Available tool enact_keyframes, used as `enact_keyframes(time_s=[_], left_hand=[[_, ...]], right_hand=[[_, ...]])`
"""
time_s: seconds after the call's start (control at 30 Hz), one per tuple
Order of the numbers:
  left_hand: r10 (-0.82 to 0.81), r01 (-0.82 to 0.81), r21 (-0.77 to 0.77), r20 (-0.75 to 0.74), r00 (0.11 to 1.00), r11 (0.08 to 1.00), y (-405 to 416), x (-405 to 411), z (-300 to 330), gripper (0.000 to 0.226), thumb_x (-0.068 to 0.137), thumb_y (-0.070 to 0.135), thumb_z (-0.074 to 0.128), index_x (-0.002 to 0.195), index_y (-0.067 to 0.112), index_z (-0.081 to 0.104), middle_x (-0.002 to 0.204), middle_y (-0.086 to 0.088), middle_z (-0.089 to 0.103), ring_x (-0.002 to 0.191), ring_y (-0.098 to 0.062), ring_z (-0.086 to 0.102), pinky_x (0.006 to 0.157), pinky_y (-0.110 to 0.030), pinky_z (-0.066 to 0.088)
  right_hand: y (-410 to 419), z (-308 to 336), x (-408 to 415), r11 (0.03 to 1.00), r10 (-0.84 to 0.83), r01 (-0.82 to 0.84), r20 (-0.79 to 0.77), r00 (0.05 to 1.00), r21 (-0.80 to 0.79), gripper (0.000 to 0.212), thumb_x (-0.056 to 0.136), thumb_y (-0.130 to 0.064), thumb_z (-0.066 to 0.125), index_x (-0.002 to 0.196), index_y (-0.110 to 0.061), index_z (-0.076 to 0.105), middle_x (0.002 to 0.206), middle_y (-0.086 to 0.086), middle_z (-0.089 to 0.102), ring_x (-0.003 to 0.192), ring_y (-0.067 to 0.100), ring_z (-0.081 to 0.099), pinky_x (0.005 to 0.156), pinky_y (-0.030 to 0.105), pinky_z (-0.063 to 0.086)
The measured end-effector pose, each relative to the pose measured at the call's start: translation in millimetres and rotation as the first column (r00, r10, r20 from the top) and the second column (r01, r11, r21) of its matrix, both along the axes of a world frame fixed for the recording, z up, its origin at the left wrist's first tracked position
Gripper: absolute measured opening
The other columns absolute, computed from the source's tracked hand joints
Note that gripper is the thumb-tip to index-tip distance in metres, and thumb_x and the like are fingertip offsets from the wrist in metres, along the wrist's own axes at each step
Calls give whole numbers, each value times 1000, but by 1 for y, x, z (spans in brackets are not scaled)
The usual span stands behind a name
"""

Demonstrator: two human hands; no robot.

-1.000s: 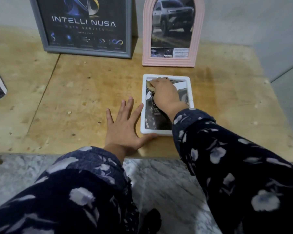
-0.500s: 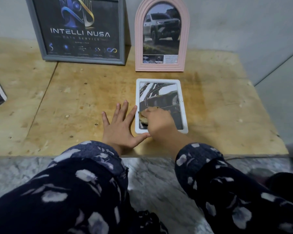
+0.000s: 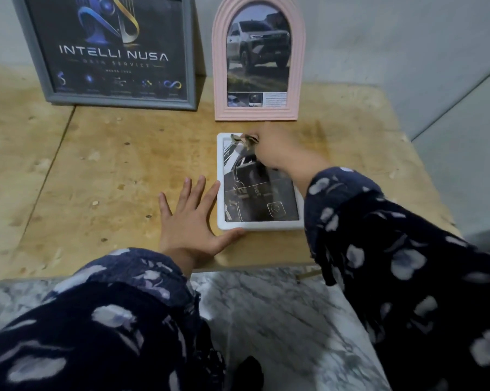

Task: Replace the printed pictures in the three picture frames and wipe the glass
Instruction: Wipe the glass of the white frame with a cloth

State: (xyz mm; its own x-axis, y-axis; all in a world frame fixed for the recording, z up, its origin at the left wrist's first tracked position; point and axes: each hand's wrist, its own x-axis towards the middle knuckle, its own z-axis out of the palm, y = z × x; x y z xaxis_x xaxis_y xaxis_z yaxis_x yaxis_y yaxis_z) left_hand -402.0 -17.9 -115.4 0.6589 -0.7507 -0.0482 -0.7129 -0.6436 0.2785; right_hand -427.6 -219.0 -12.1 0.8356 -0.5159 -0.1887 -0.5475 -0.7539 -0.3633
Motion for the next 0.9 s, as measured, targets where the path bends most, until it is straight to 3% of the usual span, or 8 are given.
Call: enact_keyframes(time_s=[0.1,0.2,0.3,0.47,0.6,0.7,0.8,0.9], left_hand=[[-7,7,9,-8,1000,1000,0,-1,1,105,63,96,18,152,42,2,161,12,-6,147,-11,-15,114,-59,-12],[-5,5,11,-11,1000,1000,-1,-1,0,104,64,96,18,152,42,3,161,12,-5,147,-11,-15,114,-59,-11],[6,-6,19,-5,1000,1000,0,-1,1,105,62,96,18,152,43,5,161,12,-2,148,-11,-13,114,-60,-9],[9,-9,8,3,1000,1000,-2,0,3,107,60,95,17,152,41,8,162,11,2,149,-13,-8,114,-61,-6],[9,-9,7,14,1000,1000,-1,0,0,107,61,95,19,152,40,9,162,10,4,149,-13,-6,114,-61,-5],[15,-15,6,11,1000,1000,0,-2,0,108,60,96,21,152,41,9,162,10,4,149,-12,-5,115,-60,-5],[21,-21,-13,5,1000,1000,0,-3,2,108,59,96,23,152,41,11,162,10,6,149,-12,-4,115,-60,-5],[13,-13,-21,8,1000,1000,1,-4,2,108,60,96,23,152,40,12,162,9,6,149,-12,-4,115,-60,-3]], right_hand=[[-6,-38,3,996,39,-46,-75,996,-82,46,87,1,42,126,-15,60,127,11,60,115,31,55,89,33,46],[3,-63,-4,988,60,-76,-124,990,-134,60,87,5,41,143,-16,41,149,7,38,137,29,33,103,42,37],[10,-62,-11,980,74,-94,-116,991,-173,58,89,2,39,145,-16,37,152,5,34,138,28,32,104,40,36],[30,-57,-36,976,83,-128,-243,967,-177,58,92,-10,44,147,-23,33,157,2,26,141,26,31,114,49,24],[48,-59,-61,968,110,-151,-203,973,-200,49,96,-15,37,145,-18,37,153,5,34,134,24,40,104,34,31],[58,-62,-80,935,180,-229,-193,965,-272,48,97,-14,31,144,-19,38,148,4,41,131,23,41,102,31,29],[58,-52,-87,945,152,-210,-230,961,-252,42,94,-10,38,133,-17,53,132,7,56,117,28,53,95,34,40],[48,-24,-81,993,99,-112,-296,950,-29,30,92,-7,41,110,-9,64,102,8,62,93,27,57,74,30,44]])
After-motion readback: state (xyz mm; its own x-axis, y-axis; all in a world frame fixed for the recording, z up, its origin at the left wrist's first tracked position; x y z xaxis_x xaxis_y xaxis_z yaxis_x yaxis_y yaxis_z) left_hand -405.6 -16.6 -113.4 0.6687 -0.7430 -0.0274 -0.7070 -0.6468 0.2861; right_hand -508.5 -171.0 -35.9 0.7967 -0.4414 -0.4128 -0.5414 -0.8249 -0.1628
